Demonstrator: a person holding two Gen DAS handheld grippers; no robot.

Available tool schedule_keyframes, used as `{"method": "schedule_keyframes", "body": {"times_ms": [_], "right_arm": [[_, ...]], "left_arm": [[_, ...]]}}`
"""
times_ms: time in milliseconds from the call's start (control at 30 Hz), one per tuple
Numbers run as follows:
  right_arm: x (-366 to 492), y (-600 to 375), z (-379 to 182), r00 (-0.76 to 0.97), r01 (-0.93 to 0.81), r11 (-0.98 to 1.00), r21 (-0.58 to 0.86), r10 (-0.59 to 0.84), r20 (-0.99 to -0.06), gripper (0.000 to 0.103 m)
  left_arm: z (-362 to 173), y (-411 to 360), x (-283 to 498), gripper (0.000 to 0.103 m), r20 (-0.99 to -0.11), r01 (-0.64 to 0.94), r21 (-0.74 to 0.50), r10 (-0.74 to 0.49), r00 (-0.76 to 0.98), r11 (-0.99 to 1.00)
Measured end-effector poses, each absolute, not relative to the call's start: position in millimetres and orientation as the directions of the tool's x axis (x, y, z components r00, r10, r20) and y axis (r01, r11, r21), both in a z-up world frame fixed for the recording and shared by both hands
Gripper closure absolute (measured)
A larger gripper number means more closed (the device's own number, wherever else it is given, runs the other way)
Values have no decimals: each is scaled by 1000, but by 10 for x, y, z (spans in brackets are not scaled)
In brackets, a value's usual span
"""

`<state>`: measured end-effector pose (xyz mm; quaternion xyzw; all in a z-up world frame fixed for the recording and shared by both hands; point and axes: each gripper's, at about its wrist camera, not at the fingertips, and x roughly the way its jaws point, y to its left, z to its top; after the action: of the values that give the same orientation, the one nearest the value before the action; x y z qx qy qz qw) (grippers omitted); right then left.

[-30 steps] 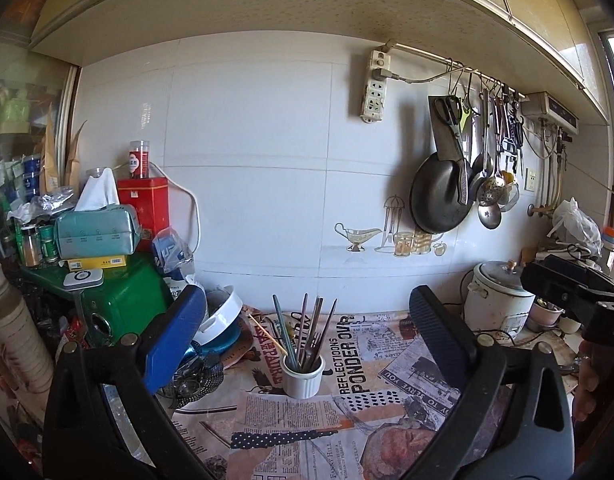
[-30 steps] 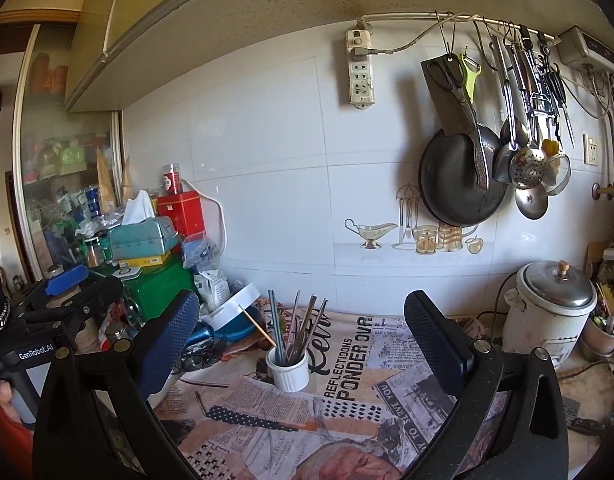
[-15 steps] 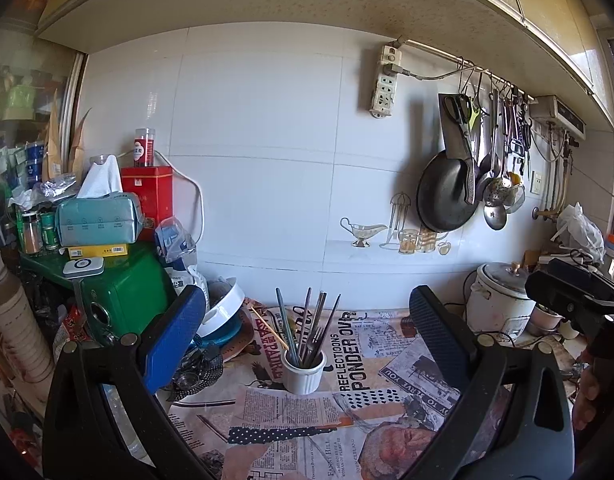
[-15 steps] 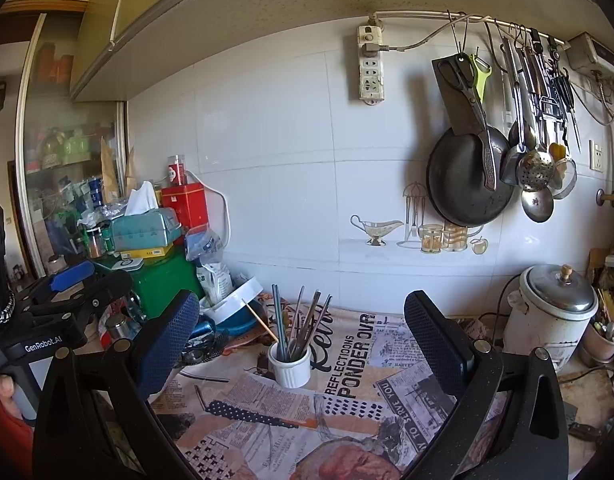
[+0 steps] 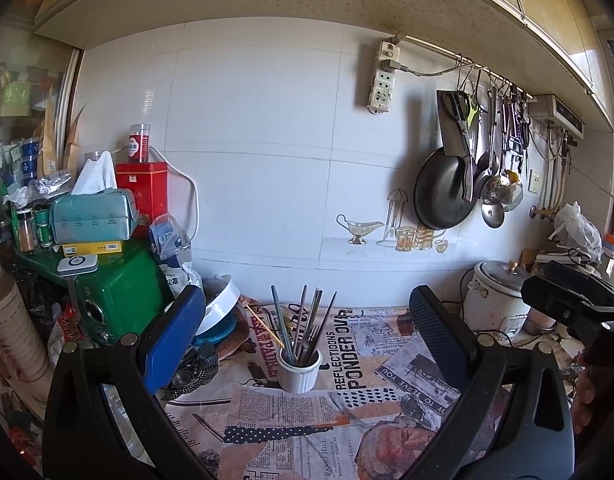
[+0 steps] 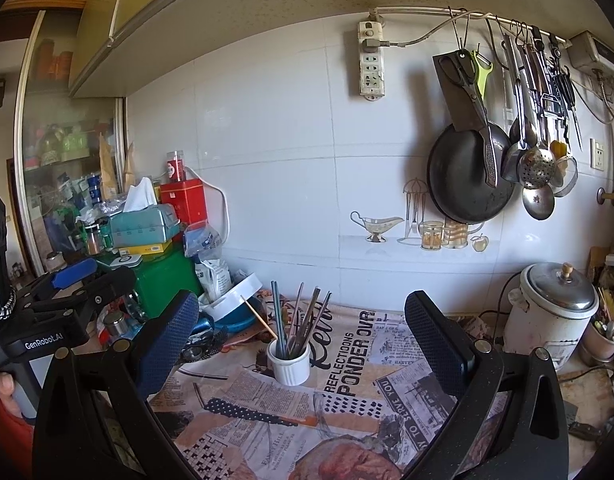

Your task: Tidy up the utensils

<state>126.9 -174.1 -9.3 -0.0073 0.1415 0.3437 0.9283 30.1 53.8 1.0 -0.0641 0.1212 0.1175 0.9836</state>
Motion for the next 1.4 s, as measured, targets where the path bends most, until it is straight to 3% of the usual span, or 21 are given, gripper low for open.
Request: {"method": "schedule_keyframes", "body": {"times_ms": [1400], "right_arm": [[1325, -1653, -59, 737, -625, 776, 85, 623, -263, 1]], "left_arm": [[32, 660, 363, 1, -237, -185, -107, 156, 959, 977]]}}
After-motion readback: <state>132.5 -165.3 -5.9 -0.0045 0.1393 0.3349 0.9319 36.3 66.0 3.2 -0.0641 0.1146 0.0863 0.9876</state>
